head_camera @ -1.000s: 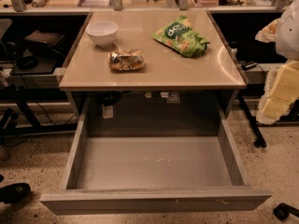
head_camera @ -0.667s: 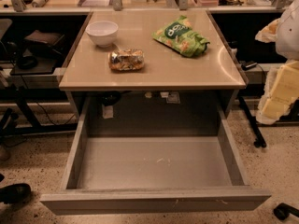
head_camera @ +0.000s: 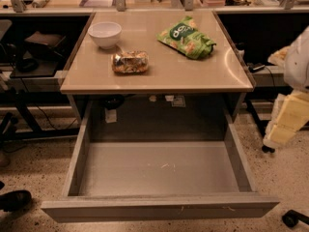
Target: Close top drawer
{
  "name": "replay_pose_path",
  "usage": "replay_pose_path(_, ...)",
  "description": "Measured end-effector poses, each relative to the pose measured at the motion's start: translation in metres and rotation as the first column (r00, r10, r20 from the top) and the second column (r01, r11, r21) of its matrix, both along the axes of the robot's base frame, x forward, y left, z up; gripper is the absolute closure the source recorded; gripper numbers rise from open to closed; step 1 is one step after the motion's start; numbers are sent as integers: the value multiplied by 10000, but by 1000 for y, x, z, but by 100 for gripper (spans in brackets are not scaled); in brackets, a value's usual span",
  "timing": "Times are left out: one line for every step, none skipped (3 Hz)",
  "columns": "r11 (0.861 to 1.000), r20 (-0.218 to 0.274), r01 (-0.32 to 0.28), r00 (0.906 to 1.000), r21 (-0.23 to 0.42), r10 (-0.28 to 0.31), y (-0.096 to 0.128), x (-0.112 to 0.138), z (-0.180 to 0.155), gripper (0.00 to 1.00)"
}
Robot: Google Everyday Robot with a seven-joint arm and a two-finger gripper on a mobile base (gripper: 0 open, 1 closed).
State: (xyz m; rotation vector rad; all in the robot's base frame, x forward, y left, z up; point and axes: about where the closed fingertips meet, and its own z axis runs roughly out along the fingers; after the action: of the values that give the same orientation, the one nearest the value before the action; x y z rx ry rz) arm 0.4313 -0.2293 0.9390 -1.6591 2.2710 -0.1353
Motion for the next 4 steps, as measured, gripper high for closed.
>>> replay_pose_path(9958,-537,840,9949,-364,-859,-31,-23,-48,0)
replay_pose_path(9844,-1303,1603,9770,-732,-1687,-57,-57,-85,0)
replay_pose_path(9842,-1397,1601,9756,-756,-1694,-58,-60,-90,0)
replay_pose_path(9882,-969,1430,9842,-557,-1479,-52,-67,-87,0)
